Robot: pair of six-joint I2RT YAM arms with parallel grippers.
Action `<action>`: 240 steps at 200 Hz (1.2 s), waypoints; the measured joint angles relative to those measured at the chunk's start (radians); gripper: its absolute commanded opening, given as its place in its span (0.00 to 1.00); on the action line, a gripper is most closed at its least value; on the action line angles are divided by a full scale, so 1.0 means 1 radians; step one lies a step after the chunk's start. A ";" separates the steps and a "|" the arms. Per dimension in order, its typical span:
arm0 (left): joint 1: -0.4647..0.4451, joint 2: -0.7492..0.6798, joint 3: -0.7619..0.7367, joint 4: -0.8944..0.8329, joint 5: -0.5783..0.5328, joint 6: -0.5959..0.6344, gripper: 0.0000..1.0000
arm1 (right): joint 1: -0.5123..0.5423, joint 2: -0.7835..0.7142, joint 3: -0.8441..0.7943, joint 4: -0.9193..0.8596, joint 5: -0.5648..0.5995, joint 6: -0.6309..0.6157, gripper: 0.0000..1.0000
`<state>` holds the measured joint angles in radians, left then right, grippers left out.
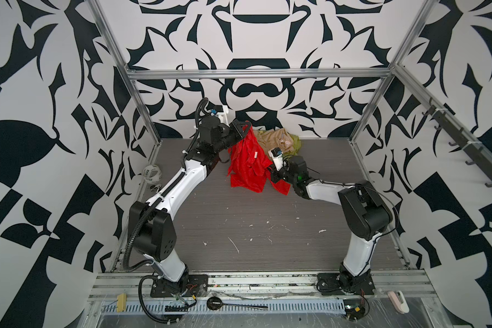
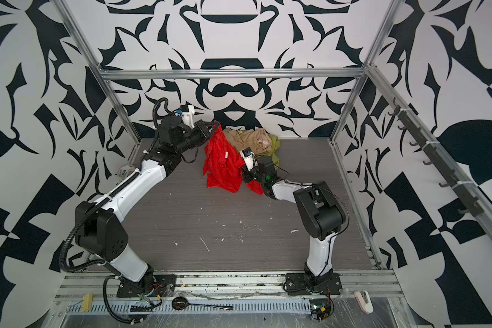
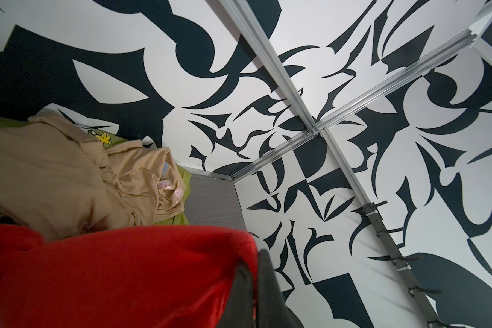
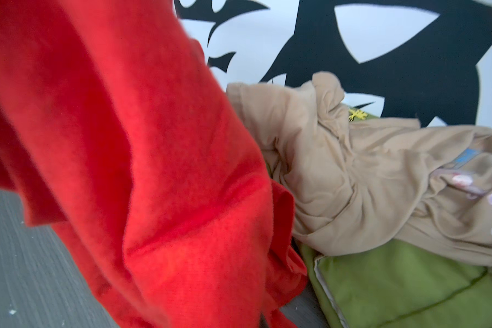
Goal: Pick out a specific cloth from the pile
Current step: 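Lift the red cloth with both grippers and pull it toward the robot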
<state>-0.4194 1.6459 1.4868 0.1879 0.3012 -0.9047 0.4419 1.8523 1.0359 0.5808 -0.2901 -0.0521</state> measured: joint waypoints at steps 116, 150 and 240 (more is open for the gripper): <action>0.000 -0.080 -0.002 -0.029 -0.057 0.059 0.00 | 0.010 -0.267 -0.017 -0.129 0.018 -0.066 0.00; 0.000 -0.087 -0.002 -0.048 -0.060 0.066 0.00 | 0.018 -0.339 -0.011 -0.210 0.019 -0.109 0.00; 0.000 -0.179 0.008 -0.089 -0.058 0.079 0.00 | 0.025 -0.519 0.092 -0.405 0.033 -0.241 0.00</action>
<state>-0.4191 1.4666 1.4944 0.0986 0.2436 -0.8253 0.4671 1.3334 1.1278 0.1761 -0.2569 -0.2935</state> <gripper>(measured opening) 0.054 0.058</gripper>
